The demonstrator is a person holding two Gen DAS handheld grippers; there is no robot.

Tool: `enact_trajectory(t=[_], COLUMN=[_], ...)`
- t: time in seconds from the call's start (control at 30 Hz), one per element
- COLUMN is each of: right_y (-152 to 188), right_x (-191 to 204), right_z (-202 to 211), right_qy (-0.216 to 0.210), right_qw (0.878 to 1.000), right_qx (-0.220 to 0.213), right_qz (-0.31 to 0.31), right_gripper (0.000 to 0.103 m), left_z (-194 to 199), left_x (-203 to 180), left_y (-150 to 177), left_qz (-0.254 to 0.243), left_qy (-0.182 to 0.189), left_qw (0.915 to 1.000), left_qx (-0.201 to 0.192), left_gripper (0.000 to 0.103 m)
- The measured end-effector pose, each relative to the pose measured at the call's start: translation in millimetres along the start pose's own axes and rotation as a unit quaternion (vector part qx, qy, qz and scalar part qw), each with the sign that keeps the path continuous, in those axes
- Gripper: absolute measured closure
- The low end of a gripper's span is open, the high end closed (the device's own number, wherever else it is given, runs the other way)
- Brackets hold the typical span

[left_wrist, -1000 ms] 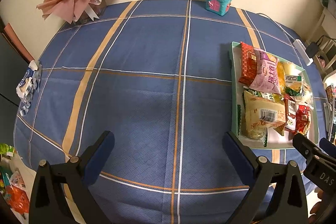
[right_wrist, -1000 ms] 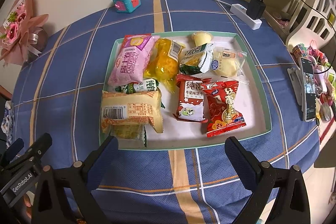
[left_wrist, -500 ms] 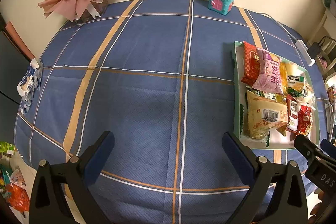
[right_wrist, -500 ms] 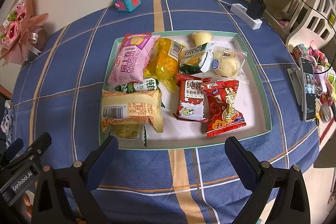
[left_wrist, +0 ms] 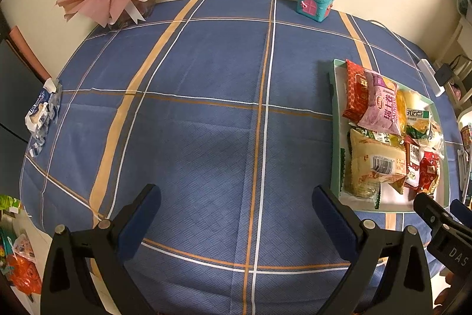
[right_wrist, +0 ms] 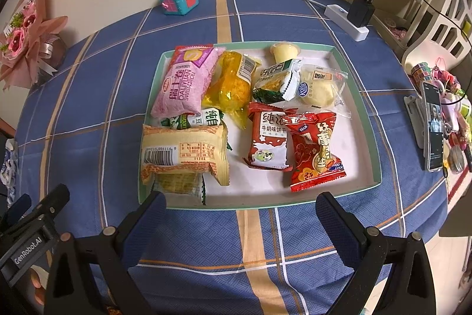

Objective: Organize snacks

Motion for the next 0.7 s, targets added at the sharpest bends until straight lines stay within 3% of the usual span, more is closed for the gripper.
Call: enact_trajectory(t=[0.7], right_y=[-0.5], right_x=[0.5], right_z=[-1.8], right_qy=[0.002], right_qw=[1.0], right_qx=[0.004], right_qz=[0.001], right_gripper=[0.0], left_z=[8.1], left_x=[-1.7], left_y=[-1.1], left_qz=[-0.012], left_qy=[-0.007], left_qw=[0.9995], left_qx=[-0.029], left_gripper=[0.001])
Point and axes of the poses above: each gripper's, at about its wrist camera, not at the fingertips, and z roughly against the way its jaws point, x to its left, y to its underside, the point moved 2 cm from there along -z, roughly the way its jaws point, and after that the axes turned 6 degrees about -z, right-handed, at the moved point
